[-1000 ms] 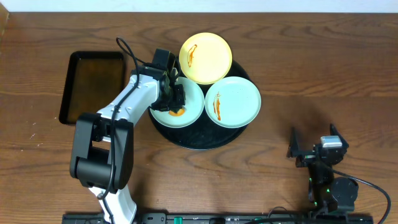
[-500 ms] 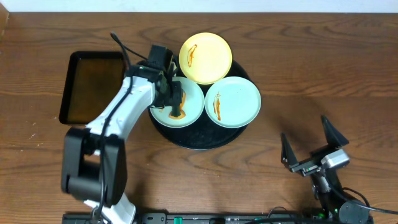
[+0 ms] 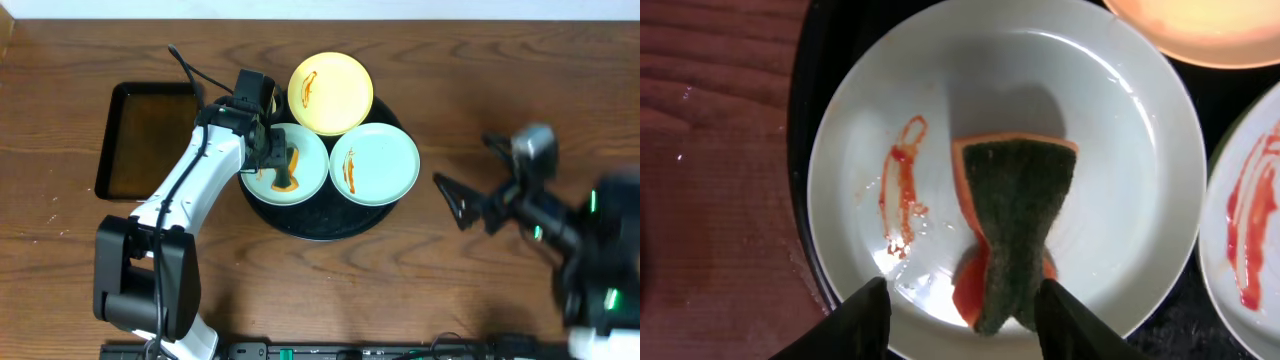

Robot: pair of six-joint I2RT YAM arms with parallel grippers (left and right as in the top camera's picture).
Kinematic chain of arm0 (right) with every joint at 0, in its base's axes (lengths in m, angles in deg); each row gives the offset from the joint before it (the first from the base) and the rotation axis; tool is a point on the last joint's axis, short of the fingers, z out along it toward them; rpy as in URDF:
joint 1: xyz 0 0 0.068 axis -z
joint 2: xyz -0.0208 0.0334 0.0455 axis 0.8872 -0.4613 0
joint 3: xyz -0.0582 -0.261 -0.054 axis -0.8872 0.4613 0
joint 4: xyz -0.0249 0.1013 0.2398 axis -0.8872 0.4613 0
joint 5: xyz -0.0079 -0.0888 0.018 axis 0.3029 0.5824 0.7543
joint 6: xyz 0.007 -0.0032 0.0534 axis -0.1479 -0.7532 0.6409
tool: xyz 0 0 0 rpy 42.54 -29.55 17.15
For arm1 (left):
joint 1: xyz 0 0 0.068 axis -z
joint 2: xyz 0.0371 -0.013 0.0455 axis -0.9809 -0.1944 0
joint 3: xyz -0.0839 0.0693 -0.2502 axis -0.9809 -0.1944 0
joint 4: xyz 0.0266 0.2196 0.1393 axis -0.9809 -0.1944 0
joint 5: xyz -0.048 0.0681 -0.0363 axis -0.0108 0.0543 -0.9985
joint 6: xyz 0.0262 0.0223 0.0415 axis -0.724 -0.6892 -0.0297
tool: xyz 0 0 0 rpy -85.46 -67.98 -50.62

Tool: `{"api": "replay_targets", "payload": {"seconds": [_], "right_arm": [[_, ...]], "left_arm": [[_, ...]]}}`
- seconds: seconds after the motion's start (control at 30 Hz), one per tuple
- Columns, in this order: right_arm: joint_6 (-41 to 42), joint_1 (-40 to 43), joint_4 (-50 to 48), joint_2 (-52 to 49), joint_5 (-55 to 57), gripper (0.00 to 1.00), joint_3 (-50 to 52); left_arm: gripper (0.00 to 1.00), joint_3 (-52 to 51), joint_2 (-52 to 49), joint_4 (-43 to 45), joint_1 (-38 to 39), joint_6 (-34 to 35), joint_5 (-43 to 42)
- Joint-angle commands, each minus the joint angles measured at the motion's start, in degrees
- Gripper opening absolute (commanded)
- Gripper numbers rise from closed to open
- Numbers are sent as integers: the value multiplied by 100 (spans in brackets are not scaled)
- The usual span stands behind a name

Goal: Clean dirty plates on tray and stack at the side

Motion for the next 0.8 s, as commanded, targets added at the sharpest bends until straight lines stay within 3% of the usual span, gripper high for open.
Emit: {"api": "replay_targets", "payload": {"seconds": [0.0, 0.27, 0.4, 0.6, 0.77], "right_arm": [[-81, -59, 844, -1572, -1493, 99, -1351], [1611, -107, 730, -3425, -1910, 99, -1860], [1827, -334, 210, -3939, -2076, 99, -1867], [2402, -874, 487, -4009, -109, 99, -2151], [2105, -1143, 2184, -4406, 1742, 99, -3427]], "left_arm": [[48, 24, -13, -66, -2, -68, 79], [49, 20, -13, -212, -33, -68, 79], [54, 20, -13, -232, -33, -68, 79], [57, 20, -13, -229, -33, -70, 79], [60, 20, -13, -229, -31, -70, 79]]}}
